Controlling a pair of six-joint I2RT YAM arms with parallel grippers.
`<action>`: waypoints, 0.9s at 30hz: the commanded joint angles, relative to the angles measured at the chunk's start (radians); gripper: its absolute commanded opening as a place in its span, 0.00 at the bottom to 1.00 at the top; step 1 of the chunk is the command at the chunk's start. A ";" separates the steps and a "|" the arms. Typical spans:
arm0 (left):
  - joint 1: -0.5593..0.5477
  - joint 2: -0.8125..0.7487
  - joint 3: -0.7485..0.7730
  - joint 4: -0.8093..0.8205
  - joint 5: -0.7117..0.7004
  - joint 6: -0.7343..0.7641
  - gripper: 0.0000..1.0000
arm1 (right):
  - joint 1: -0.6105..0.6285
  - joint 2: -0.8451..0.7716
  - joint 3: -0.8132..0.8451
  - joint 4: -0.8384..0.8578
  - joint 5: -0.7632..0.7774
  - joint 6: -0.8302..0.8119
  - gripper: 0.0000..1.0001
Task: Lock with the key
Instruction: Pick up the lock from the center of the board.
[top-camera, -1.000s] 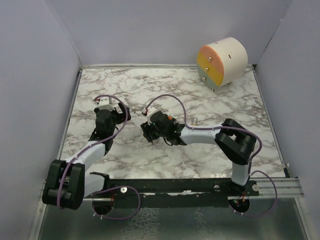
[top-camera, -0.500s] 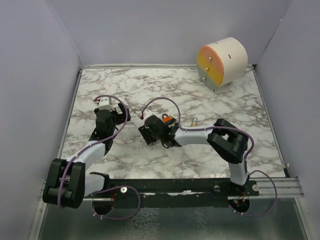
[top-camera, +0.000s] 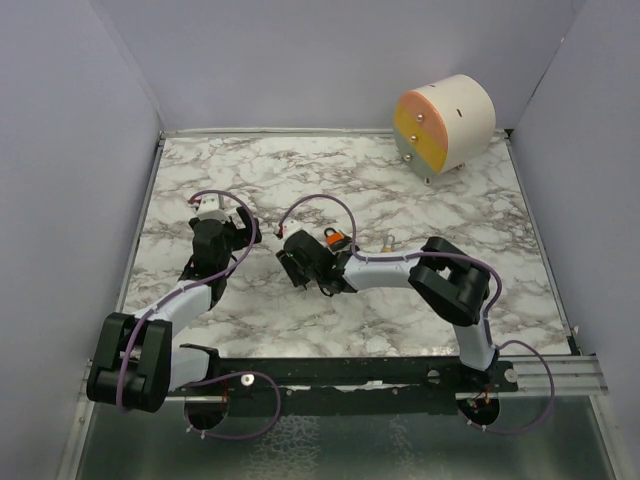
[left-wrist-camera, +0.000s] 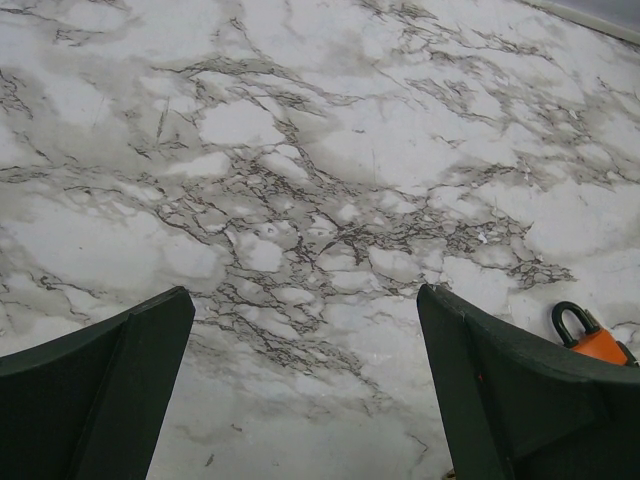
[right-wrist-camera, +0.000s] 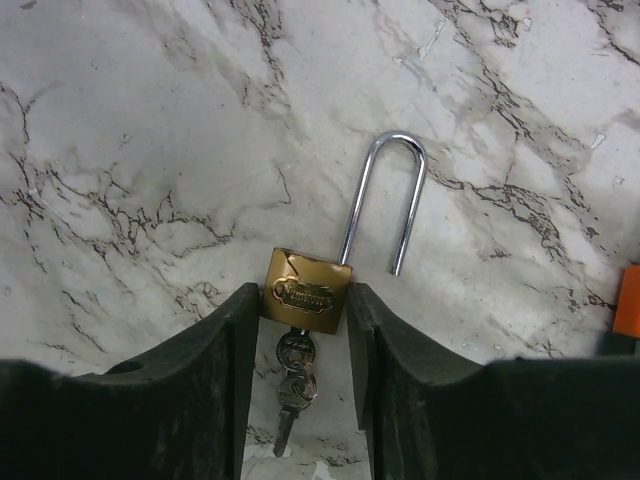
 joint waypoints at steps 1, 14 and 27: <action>0.007 0.004 -0.012 0.020 0.002 -0.009 0.99 | 0.016 0.046 0.036 -0.067 0.025 0.005 0.37; 0.008 0.012 0.010 0.027 0.008 -0.007 0.99 | 0.023 -0.004 0.007 -0.044 0.189 -0.080 0.01; 0.008 -0.041 0.021 0.027 0.028 0.020 0.99 | -0.025 -0.364 -0.187 0.373 0.093 -0.271 0.01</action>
